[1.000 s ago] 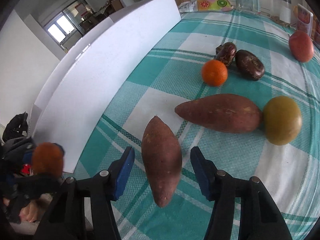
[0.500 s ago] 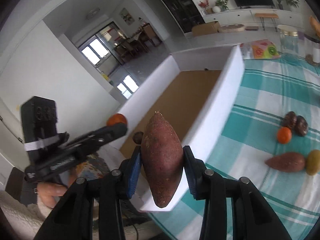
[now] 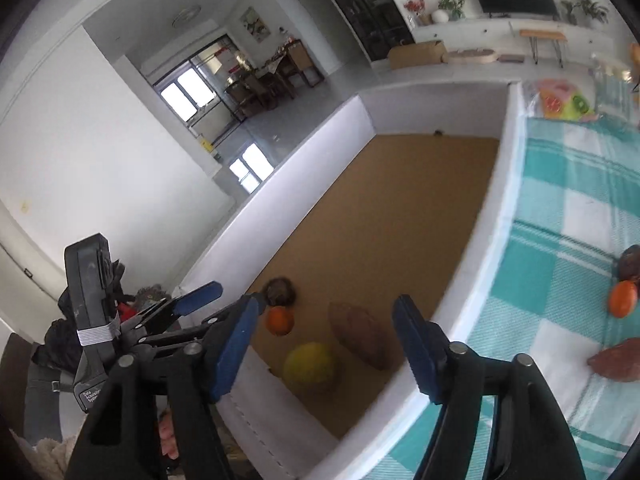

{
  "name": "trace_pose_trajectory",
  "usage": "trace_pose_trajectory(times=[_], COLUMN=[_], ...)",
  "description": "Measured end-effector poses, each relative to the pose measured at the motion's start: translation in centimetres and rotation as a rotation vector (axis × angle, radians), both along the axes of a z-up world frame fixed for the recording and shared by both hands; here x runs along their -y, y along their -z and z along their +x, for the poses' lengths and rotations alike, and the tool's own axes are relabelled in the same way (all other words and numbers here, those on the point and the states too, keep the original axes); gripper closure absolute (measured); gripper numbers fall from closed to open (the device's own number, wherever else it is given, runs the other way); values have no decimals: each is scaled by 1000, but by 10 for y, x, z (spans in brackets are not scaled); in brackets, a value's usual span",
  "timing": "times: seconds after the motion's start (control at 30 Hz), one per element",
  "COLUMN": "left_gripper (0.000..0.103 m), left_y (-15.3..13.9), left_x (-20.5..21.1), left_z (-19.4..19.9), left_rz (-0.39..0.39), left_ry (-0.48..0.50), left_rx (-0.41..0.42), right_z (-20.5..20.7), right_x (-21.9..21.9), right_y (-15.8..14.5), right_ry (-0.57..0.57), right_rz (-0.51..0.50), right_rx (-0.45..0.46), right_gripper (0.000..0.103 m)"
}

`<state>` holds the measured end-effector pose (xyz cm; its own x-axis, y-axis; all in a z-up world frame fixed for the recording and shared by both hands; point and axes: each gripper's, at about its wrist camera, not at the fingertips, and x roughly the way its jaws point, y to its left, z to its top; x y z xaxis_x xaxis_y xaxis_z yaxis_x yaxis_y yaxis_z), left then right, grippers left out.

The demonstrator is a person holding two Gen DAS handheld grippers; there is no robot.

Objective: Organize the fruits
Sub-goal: 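Carry the tangerine and sweet potato over the box and open both grippers, then move the left gripper to the other sweet potato and grasp it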

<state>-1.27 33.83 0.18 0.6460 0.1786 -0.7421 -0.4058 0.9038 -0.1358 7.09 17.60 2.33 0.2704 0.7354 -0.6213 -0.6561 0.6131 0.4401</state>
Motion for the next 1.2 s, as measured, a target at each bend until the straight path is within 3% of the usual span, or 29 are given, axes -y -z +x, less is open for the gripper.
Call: trace_pose_trajectory(times=[0.13,0.23,0.3,0.43,0.63,0.83,0.97,1.2], left_gripper=[17,16,16,16,16,16,16,16], left_y=[-12,-17,-18,-16,-8,16,33,48], left_x=[31,72,105,169,235,239,246,278], left_z=[5,11,17,33,36,43,60,113], left_rz=[-12,-2,8,-24,-37,-35,13,121], left_ry=[87,208,303,468,620,632,640,663], left_rx=[64,84,84,61,16,-80,-140,-110], right_z=[-7,-6,-4,-2,-6,-1,1,1], right_x=[98,172,212,281,319,337,335,331], right_y=[-3,25,50,77,97,112,115,116], right_ry=[245,480,592,757,821,862,859,857], right_rz=[-26,-137,-217,-265,-325,-279,-289,-311], right_rx=[158,206,171,133,76,-17,-30,-21], right_gripper=[2,0,0,0,0,0,0,0])
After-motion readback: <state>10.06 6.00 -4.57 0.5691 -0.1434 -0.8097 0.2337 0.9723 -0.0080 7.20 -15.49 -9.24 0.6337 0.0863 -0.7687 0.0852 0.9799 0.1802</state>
